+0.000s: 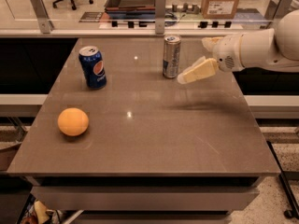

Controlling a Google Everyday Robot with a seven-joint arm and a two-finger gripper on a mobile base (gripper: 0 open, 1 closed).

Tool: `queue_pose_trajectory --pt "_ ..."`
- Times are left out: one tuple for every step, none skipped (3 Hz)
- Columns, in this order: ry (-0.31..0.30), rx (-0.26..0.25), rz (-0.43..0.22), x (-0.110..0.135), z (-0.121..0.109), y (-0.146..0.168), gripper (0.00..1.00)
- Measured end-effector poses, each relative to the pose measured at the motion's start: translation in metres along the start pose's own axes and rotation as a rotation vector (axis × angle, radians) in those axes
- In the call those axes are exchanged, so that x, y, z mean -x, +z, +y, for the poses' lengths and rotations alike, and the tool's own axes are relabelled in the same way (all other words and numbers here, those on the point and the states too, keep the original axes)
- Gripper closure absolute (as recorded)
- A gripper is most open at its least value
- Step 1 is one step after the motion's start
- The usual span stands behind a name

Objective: Knock redbull can over

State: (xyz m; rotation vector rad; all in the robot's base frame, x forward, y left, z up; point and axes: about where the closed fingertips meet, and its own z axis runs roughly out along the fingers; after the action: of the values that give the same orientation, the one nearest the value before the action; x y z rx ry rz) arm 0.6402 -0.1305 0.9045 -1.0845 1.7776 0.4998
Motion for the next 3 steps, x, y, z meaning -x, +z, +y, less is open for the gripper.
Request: queue_pose_trajectory --pt "0.01 0.016 -0.041 0.002 -0.003 0.018 0.0" --pt "0.023 0.035 -0.086 0.006 -0.004 0.035 0.0" --pt "0.036 0.049 -0.126 0.009 -0.005 0.049 0.0"
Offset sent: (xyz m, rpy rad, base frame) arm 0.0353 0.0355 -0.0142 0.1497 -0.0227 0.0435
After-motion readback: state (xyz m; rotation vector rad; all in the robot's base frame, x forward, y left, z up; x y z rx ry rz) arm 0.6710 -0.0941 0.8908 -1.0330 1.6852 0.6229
